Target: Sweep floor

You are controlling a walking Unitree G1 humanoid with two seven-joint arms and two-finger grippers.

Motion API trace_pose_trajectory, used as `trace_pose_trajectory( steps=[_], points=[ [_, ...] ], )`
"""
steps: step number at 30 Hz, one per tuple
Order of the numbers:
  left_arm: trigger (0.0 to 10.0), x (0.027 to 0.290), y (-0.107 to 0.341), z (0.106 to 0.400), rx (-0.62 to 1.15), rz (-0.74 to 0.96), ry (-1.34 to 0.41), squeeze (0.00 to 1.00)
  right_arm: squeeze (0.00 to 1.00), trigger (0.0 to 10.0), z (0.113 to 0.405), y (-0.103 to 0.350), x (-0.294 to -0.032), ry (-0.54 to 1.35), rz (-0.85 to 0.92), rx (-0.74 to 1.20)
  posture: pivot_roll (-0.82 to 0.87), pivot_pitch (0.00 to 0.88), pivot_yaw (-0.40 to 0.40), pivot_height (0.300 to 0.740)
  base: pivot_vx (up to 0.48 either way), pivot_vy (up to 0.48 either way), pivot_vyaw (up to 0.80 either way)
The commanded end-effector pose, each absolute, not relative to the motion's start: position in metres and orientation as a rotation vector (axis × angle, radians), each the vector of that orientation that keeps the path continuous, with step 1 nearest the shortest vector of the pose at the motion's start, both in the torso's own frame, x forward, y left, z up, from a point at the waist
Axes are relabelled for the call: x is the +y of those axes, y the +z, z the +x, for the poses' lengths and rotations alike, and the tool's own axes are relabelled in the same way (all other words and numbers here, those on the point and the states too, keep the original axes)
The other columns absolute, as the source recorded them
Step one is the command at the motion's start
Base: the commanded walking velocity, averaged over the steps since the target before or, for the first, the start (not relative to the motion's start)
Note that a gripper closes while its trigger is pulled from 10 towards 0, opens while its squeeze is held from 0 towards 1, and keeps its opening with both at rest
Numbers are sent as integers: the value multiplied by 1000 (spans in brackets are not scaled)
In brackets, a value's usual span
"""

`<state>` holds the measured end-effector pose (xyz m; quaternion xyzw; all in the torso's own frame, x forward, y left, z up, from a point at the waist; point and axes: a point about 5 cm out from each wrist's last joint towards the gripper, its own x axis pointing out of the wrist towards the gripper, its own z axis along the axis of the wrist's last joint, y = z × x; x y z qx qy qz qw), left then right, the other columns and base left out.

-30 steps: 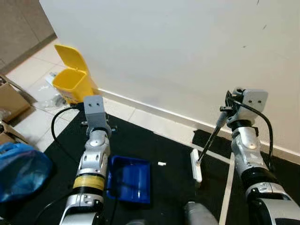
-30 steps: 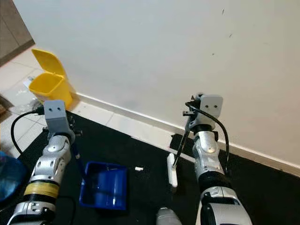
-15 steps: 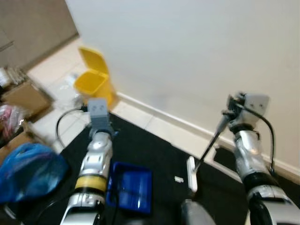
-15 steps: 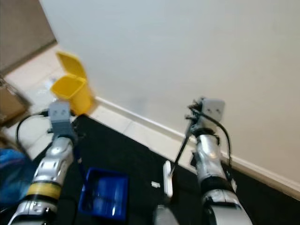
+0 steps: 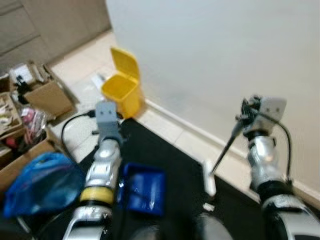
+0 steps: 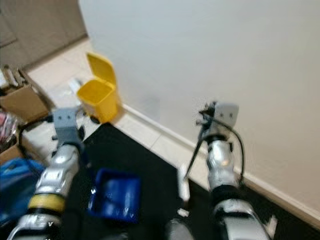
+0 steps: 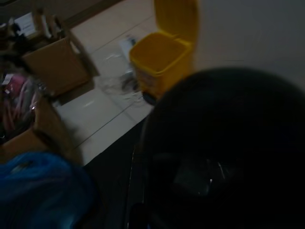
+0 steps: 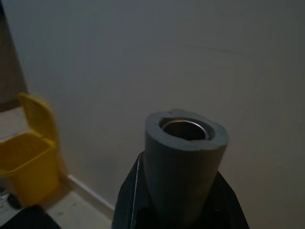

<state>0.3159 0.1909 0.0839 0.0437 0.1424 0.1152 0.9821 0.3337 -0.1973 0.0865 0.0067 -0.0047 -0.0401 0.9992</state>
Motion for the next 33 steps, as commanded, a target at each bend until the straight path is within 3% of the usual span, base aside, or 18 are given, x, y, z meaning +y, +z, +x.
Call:
trace_pose_trajectory(
  steps=[1,10,33],
  points=[
    [10000,188,90,318,253,103,209,0,0,10000,334,91,-203,-97,7,-35,-35,19,19,740,0,-431,0],
    [10000,186,88,318,259,97,203,0,0,10000,334,91,-203,-101,5,-32,-36,22,21,740,27,-377,0],
    [10000,188,85,317,281,83,217,0,0,10000,333,89,-204,-107,3,-25,-39,26,21,740,0,0,0]
  ],
)
